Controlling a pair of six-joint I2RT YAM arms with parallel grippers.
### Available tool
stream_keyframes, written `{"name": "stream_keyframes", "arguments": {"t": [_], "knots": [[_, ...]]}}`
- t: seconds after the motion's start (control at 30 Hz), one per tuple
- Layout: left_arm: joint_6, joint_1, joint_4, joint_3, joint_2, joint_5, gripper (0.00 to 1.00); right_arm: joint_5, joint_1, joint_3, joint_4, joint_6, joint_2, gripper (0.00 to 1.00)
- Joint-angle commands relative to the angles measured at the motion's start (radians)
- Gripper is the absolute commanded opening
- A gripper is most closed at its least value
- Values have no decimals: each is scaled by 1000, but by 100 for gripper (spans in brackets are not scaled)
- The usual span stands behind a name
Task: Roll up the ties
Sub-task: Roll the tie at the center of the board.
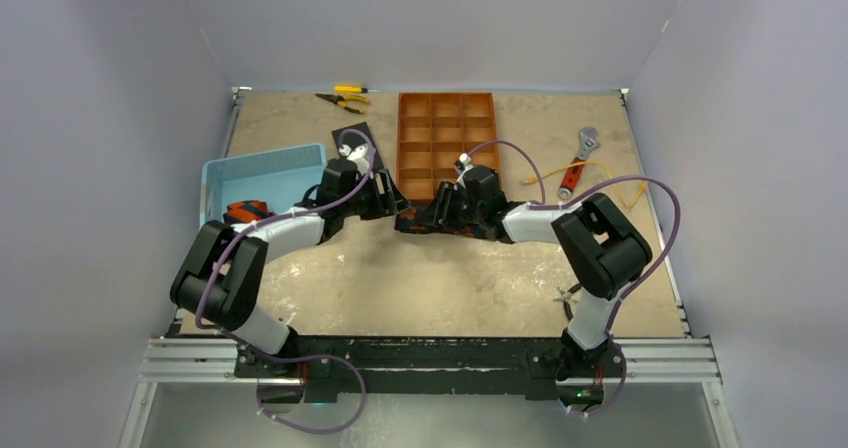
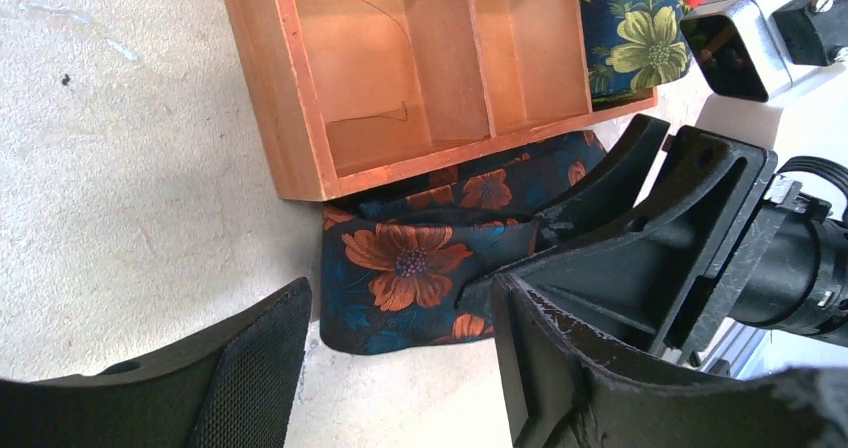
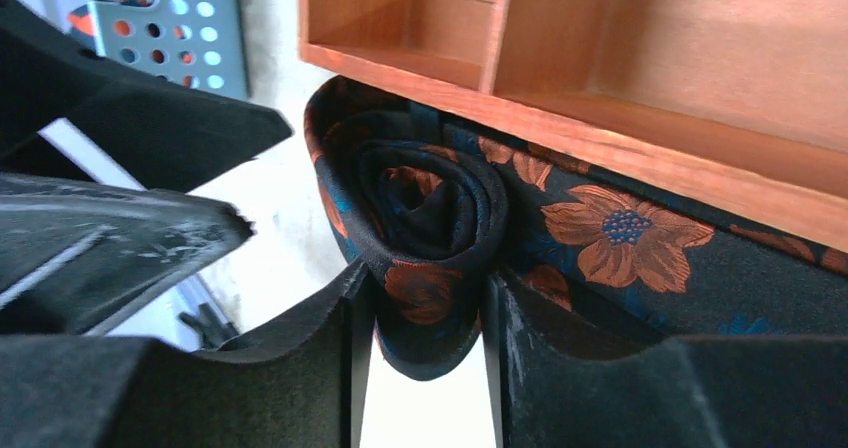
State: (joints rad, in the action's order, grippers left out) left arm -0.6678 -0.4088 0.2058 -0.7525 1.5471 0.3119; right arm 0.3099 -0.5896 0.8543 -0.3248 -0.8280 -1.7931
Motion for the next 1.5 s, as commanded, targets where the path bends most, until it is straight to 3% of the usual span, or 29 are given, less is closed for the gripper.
{"name": "stream_keyframes", "arguments": {"t": [0.0, 0.3, 0.5, 0.87, 1.1, 1.37, 1.47], "knots": [[-30, 8, 104, 18, 17, 29, 64, 100, 9, -9, -161, -56, -28, 38], [-38, 15, 115, 44, 8, 6, 63, 311, 88, -129, -522, -237, -97, 14], [-66, 16, 159, 62, 34, 46, 62, 390, 106, -205, -845, -404, -191, 9], [-77, 16, 192, 82, 52, 89, 60, 294, 114, -242, -737, -304, -224, 12], [-133, 15, 254, 85, 111, 165, 58, 279, 122, -249, -820, -339, -268, 11], [-124, 15, 228, 121, 55, 84, 58, 171, 120, -244, -890, -365, -260, 13], [-103, 16, 175, 114, 34, 42, 58, 156, 120, -240, -903, -379, -258, 21]]}}
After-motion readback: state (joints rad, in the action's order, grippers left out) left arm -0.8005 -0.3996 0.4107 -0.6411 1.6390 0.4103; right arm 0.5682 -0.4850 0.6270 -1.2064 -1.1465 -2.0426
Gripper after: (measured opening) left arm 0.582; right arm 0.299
